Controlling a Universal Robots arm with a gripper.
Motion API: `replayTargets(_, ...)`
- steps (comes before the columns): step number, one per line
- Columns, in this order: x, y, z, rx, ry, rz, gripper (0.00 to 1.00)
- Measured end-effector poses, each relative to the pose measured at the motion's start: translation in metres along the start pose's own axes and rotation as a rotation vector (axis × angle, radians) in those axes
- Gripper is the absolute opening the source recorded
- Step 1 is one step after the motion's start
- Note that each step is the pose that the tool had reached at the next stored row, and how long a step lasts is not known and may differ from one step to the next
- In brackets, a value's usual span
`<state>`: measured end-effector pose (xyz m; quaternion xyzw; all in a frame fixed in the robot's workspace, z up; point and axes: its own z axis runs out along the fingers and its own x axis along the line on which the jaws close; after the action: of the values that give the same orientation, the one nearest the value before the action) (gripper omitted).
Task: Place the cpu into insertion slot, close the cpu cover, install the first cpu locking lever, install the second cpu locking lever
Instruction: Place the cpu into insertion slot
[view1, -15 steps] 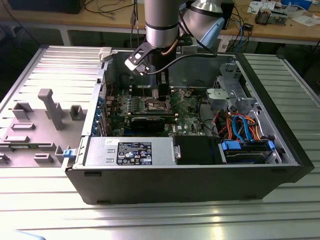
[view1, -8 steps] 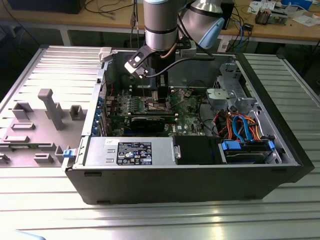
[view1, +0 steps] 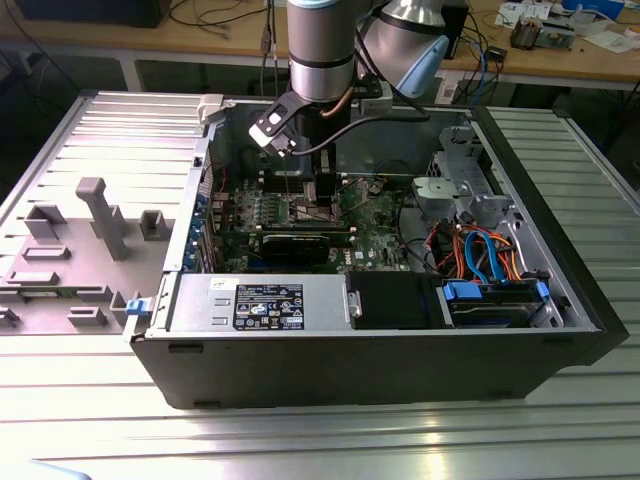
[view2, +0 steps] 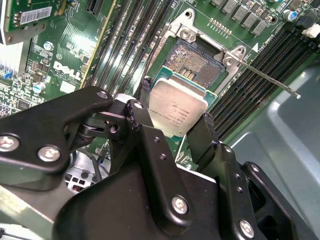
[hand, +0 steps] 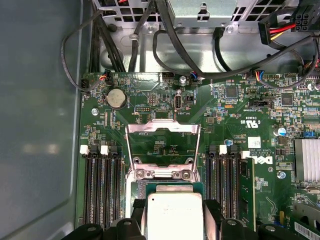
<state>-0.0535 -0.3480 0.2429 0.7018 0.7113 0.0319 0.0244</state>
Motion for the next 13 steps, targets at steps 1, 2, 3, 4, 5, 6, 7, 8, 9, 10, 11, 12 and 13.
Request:
replayTargets(1, 0.0, 0.0, 0.0, 0.0, 0.0, 0.0, 0.55)
replayTargets(2, 0.0, 0.0, 0.0, 0.0, 0.0, 0.0, 0.55)
replayTargets(3, 0.0, 0.0, 0.0001, 0.0, 0.0, 0.0, 0.55)
replayTargets(4, 0.0, 0.0, 0.0001, 0.0, 0.0, 0.0, 0.55)
replayTargets(5, 0.0, 0.0, 0.0001, 0.0, -0.0001, 0.0, 0.55)
replayTargets(6, 0.0001, -0.0001, 0.0009, -0.0001, 0.0005, 0.0, 0.55)
replayTargets(7, 0.0001, -0.0009, 0.0024, 0.0001, 0.0002, 0.0, 0.55)
replayTargets(8, 0.0001, -0.0014, 0.0036, 0.0004, 0.0, 0.0, 0.55)
replayTargets(9, 0.0002, -0.0022, 0.0053, 0.0003, 0.0001, 0.0, 0.55)
replayTargets(10, 0.0003, -0.0029, 0.0067, 0.0003, 0.0001, 0.0, 0.55)
replayTargets(11, 0.0005, -0.0032, 0.0082, 0.0004, 0.0, 0.0, 0.55)
replayTargets(12, 0.0008, -0.0034, 0.0094, 0.0004, 0.0001, -0.001, 0.55)
replayTargets(13, 0.0013, -0.0035, 0.0108, 0.0004, 0.0, -0.001, 0.55)
